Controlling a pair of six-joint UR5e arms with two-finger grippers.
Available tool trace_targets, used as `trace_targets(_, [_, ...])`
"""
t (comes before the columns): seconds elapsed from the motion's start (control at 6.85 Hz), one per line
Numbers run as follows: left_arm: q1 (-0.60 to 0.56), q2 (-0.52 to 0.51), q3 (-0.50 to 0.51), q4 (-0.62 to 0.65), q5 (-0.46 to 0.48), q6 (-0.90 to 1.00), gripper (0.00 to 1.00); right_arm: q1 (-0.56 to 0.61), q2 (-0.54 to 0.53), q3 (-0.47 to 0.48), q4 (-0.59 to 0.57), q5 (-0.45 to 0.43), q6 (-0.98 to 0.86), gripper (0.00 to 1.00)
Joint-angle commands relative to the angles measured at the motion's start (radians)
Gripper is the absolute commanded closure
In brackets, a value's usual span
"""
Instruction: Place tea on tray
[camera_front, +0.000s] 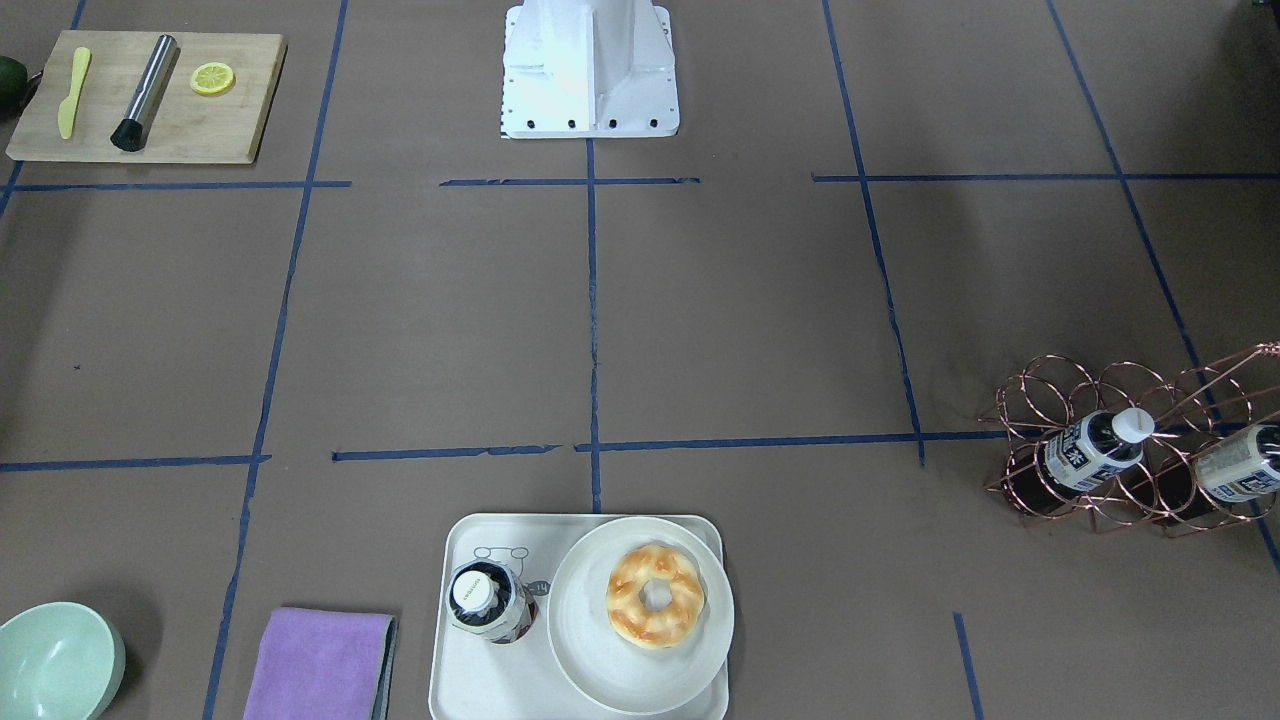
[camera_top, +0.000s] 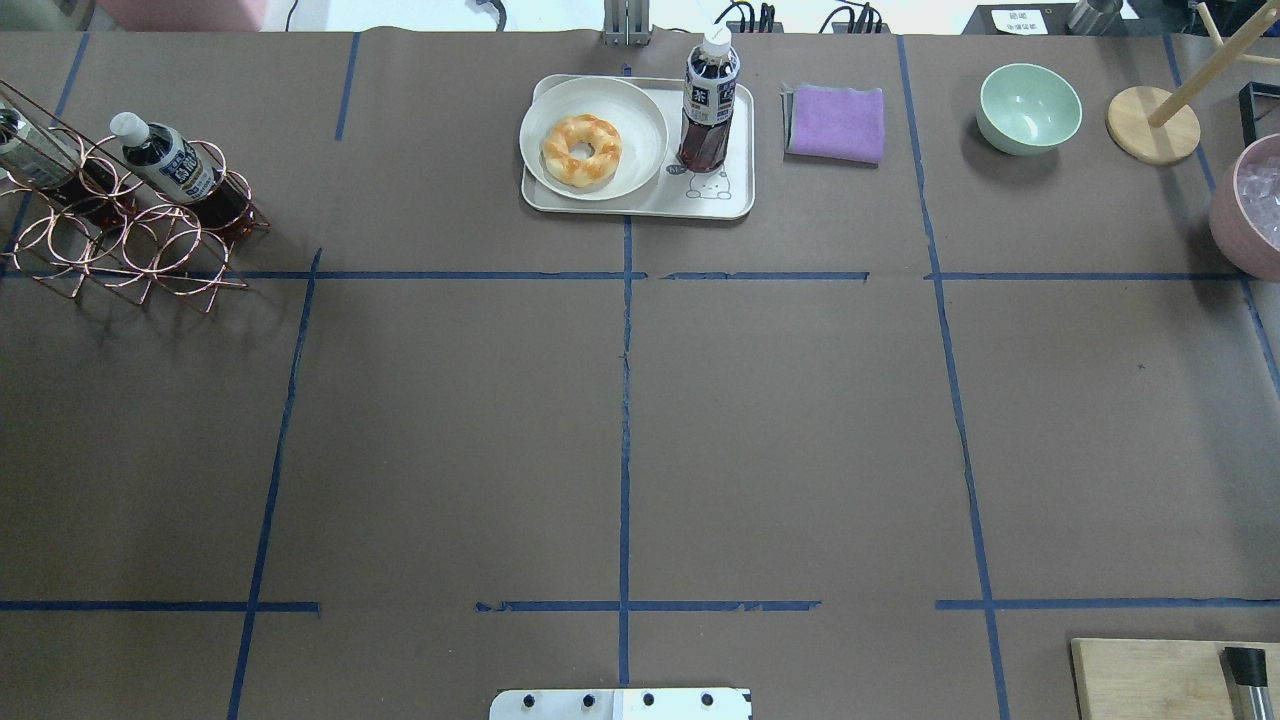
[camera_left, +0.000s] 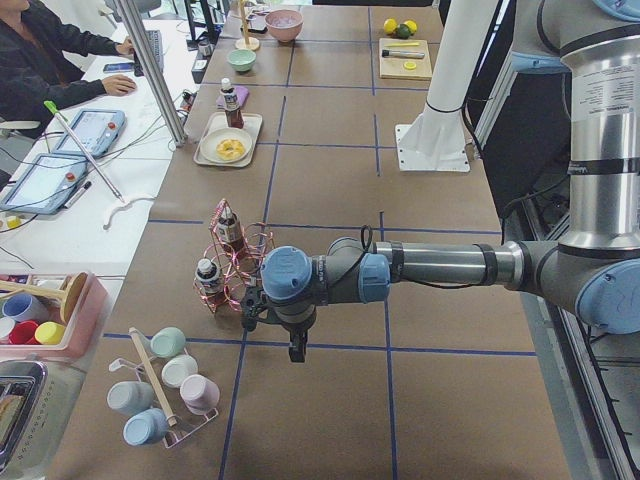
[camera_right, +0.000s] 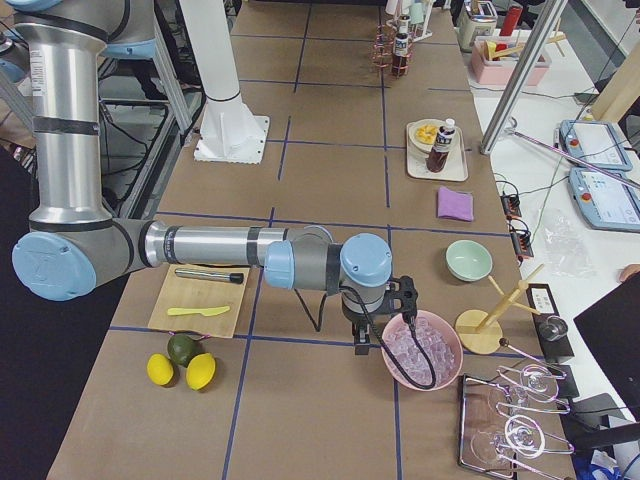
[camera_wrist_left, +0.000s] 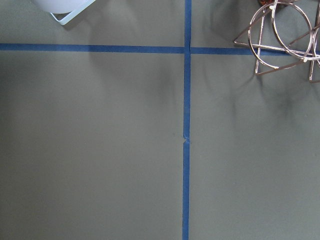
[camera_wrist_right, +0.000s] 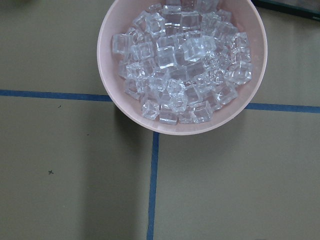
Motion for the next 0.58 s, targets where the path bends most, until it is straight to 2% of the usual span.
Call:
trace_targets(0.0, [0.000, 0.000, 0.000, 0.000, 0.000, 0.000, 0.00, -0.001, 0.003, 0.002, 0.000, 0.000, 0.000, 0.00])
trace_targets(0.44, [0.000, -0.002, -0.001, 0.000, 0.000, -0.001, 0.00, -0.001, 0.007, 0.002, 0.000, 0.000, 0.000, 0.00])
